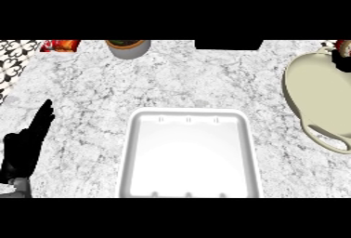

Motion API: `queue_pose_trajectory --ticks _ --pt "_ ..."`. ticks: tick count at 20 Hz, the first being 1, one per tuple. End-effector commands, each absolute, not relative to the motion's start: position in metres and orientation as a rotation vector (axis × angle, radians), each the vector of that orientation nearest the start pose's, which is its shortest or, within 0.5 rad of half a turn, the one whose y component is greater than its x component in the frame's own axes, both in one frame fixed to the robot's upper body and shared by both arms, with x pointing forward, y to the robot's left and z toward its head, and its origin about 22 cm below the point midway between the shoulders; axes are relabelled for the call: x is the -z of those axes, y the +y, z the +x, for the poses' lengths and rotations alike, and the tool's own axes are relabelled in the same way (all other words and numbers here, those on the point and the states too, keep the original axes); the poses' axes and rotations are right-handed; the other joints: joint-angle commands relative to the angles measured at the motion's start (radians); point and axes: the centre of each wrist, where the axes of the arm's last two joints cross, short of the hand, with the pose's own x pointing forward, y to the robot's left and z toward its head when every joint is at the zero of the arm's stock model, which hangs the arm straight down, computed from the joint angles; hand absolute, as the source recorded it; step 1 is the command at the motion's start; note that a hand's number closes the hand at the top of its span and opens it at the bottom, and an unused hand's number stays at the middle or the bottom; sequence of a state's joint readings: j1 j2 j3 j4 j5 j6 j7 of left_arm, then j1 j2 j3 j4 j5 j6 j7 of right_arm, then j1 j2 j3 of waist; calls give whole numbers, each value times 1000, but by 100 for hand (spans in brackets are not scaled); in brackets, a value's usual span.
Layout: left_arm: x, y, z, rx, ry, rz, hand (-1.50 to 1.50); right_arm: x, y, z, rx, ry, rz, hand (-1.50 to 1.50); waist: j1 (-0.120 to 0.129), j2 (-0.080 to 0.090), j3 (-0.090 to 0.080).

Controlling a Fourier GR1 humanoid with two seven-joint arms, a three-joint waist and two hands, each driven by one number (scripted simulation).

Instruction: Pick the cupcake from the tray and place it in the pot

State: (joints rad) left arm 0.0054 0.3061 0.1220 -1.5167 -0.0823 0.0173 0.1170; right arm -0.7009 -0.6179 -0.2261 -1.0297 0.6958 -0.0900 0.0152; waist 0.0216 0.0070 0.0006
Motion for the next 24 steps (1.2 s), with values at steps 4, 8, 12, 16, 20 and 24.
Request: queue_pose_trajectory --ticks 4,8,12,16,20,24 --pt "-22 320 239 174 -1418 403 0 -172 -411 408 -624 -1473 -1239 150 33 10 1" --pt "-23 325 242 170 -1416 403 0 -147 -426 404 -701 -1420 -1304 150 34 14 2" --pt "-32 314 257 206 -1438 367 0 -146 -417 415 -595 -1412 -1199 150 65 30 4" --pt "-35 325 253 196 -1434 381 0 -131 -419 413 -534 -1425 -1061 -150 60 24 4" --pt "-28 312 256 187 -1441 380 0 -118 -428 405 -495 -1501 -1006 -150 56 28 5" --pt "-26 317 252 192 -1431 385 0 -118 -414 413 -475 -1559 -1004 -150 51 24 4"
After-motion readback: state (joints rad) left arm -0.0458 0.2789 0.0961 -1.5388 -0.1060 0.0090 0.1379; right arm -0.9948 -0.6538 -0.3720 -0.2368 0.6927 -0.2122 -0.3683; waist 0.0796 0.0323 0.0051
